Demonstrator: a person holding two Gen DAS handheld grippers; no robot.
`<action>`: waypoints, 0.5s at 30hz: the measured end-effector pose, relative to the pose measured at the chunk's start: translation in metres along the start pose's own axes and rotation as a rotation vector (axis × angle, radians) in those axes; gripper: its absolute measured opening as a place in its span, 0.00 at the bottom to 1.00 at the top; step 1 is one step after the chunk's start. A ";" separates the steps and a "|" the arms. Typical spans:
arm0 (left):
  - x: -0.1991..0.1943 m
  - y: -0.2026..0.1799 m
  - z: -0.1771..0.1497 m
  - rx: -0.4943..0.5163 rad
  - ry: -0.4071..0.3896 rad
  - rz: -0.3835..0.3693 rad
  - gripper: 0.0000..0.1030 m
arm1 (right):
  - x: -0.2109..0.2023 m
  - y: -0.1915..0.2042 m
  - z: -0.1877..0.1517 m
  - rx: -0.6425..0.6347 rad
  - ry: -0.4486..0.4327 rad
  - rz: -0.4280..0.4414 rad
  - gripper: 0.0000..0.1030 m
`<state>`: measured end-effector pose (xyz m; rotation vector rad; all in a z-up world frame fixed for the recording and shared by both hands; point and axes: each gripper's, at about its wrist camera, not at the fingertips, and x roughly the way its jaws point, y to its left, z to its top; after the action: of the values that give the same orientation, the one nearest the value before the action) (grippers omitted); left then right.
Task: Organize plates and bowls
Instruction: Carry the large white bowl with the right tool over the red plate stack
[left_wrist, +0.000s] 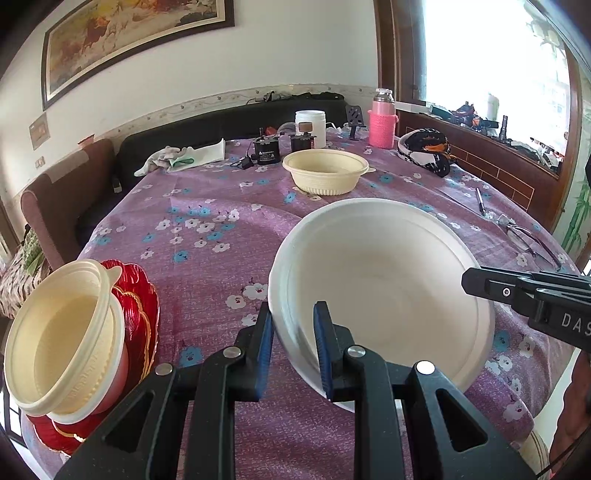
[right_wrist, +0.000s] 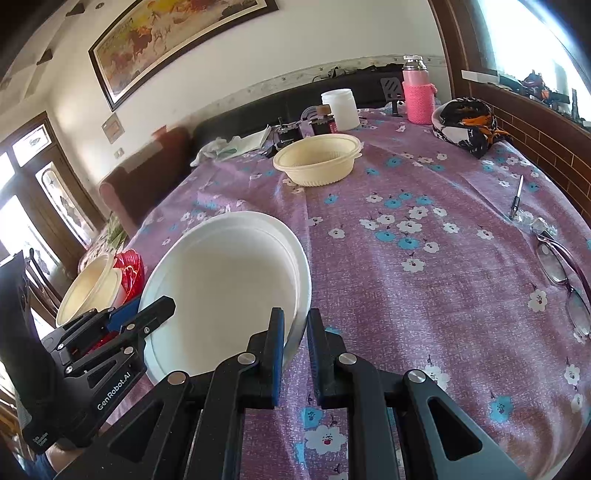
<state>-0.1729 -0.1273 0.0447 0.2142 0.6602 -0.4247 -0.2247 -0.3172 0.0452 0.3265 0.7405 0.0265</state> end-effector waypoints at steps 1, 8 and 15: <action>0.000 0.000 0.000 0.001 -0.001 0.003 0.20 | 0.000 0.000 0.000 -0.001 0.001 0.000 0.13; -0.001 0.000 0.000 0.006 -0.007 0.007 0.20 | 0.000 0.001 -0.001 0.001 0.000 -0.001 0.13; -0.002 -0.002 -0.001 0.012 -0.014 0.015 0.20 | -0.001 0.001 -0.001 0.002 0.000 -0.001 0.13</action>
<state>-0.1757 -0.1284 0.0456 0.2270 0.6417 -0.4157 -0.2255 -0.3159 0.0457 0.3285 0.7403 0.0246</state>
